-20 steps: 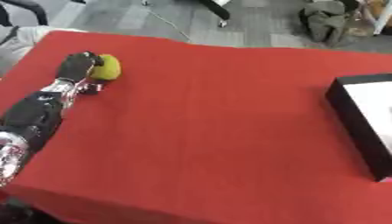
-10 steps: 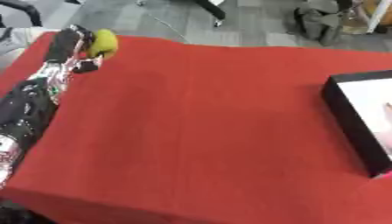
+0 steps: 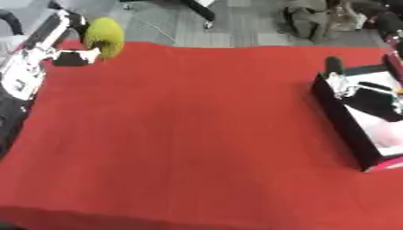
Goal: Pick up the objects with one hand, pass them to the other hand, and then place them into the box on the other side of the table.
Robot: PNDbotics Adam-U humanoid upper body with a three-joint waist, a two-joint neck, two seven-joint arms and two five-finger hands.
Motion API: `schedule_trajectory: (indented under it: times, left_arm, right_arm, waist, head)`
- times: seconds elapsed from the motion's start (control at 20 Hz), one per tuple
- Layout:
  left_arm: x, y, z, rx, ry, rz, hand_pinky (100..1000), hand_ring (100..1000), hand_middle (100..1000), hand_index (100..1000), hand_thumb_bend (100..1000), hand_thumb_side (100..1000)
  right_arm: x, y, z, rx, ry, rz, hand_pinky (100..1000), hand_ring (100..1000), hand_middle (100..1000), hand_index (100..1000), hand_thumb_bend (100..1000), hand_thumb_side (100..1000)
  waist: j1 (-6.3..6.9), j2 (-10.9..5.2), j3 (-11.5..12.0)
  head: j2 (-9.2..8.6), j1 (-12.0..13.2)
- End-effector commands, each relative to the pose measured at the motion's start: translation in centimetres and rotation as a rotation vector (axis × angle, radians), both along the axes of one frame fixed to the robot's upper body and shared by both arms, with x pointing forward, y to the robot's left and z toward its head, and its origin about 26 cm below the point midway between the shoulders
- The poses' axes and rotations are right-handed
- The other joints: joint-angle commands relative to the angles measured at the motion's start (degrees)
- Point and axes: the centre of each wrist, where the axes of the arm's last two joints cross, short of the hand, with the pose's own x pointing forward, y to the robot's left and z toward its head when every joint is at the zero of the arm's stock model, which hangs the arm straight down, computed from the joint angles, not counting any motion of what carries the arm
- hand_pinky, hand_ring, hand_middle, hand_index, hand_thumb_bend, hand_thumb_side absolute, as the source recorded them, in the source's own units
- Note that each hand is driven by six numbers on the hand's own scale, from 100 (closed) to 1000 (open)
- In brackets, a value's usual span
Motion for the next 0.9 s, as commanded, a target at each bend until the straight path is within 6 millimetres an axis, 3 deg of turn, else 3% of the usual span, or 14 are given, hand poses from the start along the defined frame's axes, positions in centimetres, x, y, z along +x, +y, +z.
schedule_trajectory:
  times: [0.05,0.45,0.9]
  left_arm:
    - [0.1,-2.7,1.9,-0.037,0.067,-0.211,589,366,331,516,100,185]
    - [0.5,-9.4,2.5,-0.047,0.294,-0.588,593,369,334,519,100,188]
    - [-0.1,-14.5,4.0,-0.070,0.333,-0.790,595,369,333,518,100,184]
  right_arm:
    - [-0.6,2.2,0.9,-0.020,-0.052,0.130,902,856,890,891,238,521]
    - [-1.5,6.2,0.9,-0.108,-0.045,0.308,947,932,936,900,319,432]
    - [-2.2,8.0,0.8,-0.166,0.030,0.421,938,922,939,917,312,413]
  waist:
    - [0.10,-1.23,0.2]
    - [0.34,-1.40,0.6]
    - [0.55,-1.11,1.1]
  head:
    - [-0.15,-2.2]
    - [-0.15,-4.9]
    - [-0.15,-5.9]
